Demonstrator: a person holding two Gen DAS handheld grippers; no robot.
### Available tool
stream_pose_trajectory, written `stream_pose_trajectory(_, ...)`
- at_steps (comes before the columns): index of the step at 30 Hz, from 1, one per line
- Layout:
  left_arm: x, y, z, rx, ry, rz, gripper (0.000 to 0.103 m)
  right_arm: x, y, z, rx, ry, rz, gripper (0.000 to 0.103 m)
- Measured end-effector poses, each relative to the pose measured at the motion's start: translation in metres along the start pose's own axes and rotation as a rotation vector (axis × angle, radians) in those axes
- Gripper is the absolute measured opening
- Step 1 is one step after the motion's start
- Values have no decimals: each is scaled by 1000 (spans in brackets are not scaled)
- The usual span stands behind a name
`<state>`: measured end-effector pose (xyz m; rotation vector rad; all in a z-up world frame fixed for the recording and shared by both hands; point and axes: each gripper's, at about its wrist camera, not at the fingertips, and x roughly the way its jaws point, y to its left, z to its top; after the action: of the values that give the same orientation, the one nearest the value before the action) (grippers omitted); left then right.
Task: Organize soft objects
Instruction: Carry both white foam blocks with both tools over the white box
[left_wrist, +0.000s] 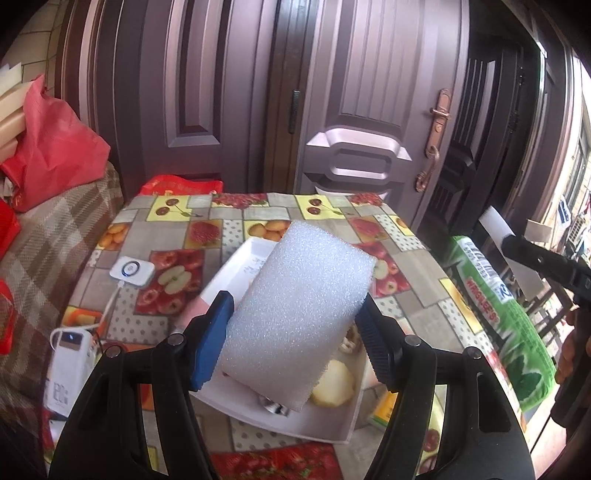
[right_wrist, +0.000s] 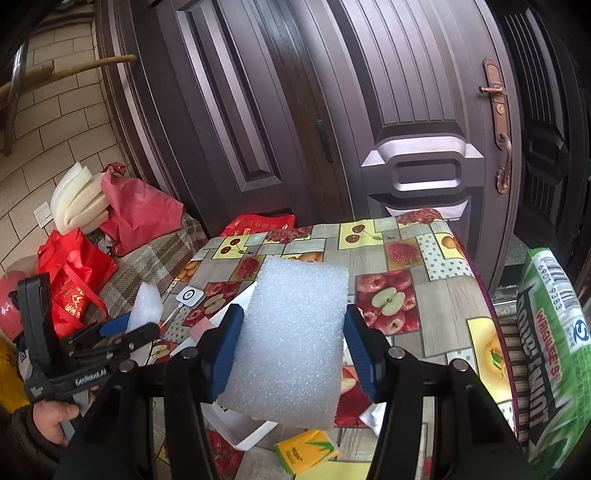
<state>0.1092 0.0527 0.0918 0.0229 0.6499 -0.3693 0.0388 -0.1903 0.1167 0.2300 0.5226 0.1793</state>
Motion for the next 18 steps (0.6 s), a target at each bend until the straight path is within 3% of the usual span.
stream_pose_trajectory(7, 19, 31, 28, -36, 0, 61, 68, 22, 9, 13, -20, 4, 16, 55)
stream_pose_trajectory(11, 43, 41, 37, -38, 39, 90, 68, 42, 15, 21, -25, 14, 28, 55)
stream_pose_trajectory(18, 95, 43, 32, -31, 131, 118, 68, 103, 17, 17, 13, 128, 45, 55)
